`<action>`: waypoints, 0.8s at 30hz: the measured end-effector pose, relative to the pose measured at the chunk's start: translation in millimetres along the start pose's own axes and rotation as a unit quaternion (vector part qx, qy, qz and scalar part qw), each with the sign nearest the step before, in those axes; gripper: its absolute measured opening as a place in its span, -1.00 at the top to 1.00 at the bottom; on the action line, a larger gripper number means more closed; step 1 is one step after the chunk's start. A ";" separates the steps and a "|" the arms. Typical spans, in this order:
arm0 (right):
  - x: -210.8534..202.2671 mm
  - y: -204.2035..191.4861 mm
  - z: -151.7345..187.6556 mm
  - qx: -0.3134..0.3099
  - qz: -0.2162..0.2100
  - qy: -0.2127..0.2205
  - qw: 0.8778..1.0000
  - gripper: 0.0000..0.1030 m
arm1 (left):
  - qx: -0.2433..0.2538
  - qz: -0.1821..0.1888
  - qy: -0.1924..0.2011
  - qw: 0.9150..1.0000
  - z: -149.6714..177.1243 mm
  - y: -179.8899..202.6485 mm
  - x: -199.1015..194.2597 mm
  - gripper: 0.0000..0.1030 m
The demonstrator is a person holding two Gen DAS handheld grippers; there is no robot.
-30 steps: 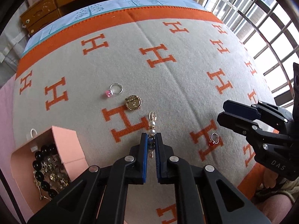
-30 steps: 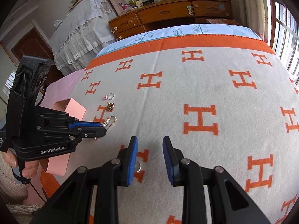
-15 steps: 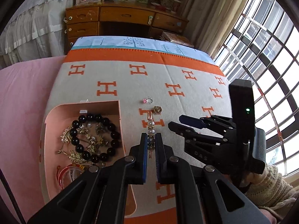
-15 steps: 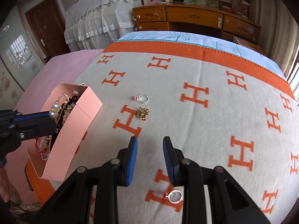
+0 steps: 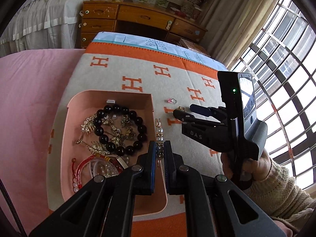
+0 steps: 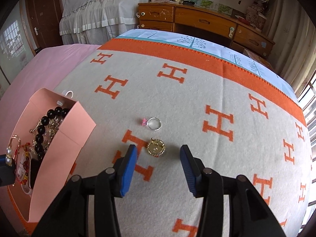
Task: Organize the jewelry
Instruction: 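Carry the pearl pin into the box with the left tool while the right grasps the gold round pendant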
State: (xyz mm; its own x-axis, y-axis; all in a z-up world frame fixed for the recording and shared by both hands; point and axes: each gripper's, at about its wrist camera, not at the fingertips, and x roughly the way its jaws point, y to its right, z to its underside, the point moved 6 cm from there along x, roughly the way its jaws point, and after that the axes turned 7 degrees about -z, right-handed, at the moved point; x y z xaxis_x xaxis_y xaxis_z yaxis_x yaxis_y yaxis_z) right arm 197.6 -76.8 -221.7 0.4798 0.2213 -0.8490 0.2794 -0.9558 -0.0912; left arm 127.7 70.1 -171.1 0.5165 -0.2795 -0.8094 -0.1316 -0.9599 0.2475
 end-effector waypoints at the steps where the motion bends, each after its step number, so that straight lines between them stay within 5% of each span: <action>1: 1.2 1.0 -1.8 0.002 0.001 0.003 1.000 0.12 | -0.003 0.000 0.000 1.000 1.0 -2.1 -0.6 0.90; 7: 3.2 2.4 -5.6 0.006 0.009 0.010 1.000 0.15 | -0.016 0.003 0.000 1.000 5.7 -10.9 -2.6 0.89; 11: 1.4 0.7 -4.9 0.003 0.010 0.017 1.000 0.64 | -0.023 0.002 0.001 1.000 7.8 -14.4 -2.2 0.90; 17: -0.5 3.9 -5.1 0.026 0.000 0.011 1.000 0.64 | -0.031 -0.002 0.008 0.999 11.5 -18.5 -6.9 0.90; 24: -43.4 -13.8 -3.1 0.047 -0.064 0.030 0.996 0.64 | -0.028 -0.016 0.026 0.999 13.5 -23.4 -21.8 0.90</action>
State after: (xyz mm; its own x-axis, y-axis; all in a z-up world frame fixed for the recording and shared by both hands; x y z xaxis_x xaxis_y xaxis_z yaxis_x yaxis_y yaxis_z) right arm 175.6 -72.6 -182.0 0.4950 0.3511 -0.7948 0.2635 -0.9323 -0.2477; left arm 108.2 98.4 -166.5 0.5623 -0.2467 -0.7892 -0.0685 -0.9651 0.2529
